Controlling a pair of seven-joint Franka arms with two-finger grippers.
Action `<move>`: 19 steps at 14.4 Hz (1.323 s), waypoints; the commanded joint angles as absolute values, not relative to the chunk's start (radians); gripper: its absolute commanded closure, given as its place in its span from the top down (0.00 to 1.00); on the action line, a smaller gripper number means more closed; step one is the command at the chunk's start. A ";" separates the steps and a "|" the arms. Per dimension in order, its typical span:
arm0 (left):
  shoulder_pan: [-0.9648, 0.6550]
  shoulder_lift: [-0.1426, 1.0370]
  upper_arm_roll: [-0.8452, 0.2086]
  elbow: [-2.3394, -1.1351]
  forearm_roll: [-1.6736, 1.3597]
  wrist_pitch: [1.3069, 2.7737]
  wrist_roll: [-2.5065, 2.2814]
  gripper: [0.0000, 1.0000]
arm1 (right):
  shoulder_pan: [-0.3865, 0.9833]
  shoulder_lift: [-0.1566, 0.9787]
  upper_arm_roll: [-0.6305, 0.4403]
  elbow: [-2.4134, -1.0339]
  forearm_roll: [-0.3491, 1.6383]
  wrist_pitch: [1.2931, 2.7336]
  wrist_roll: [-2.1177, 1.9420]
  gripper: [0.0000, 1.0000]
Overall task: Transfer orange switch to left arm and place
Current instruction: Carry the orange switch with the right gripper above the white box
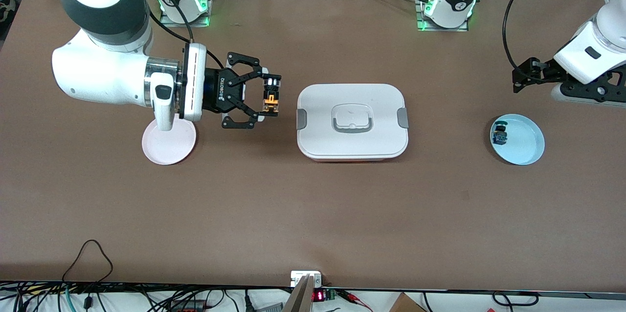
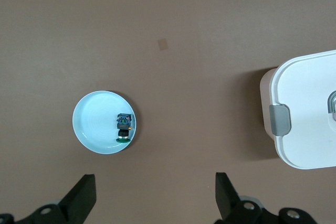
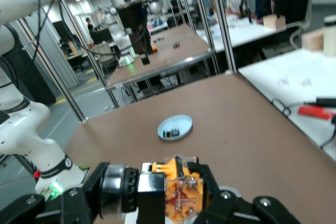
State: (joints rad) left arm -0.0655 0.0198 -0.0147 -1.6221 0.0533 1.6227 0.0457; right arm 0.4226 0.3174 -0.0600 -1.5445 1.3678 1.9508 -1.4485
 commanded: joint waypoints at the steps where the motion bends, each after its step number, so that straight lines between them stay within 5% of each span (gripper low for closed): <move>1: -0.071 0.034 -0.014 -1.588 0.057 1.598 0.049 1.00 | 0.437 0.330 -0.061 -1.554 1.477 1.948 -1.563 0.05; 19: -0.071 0.034 -0.014 -1.588 0.057 1.597 0.049 1.00 | 0.603 0.410 -0.063 -1.549 1.766 2.075 -1.812 0.05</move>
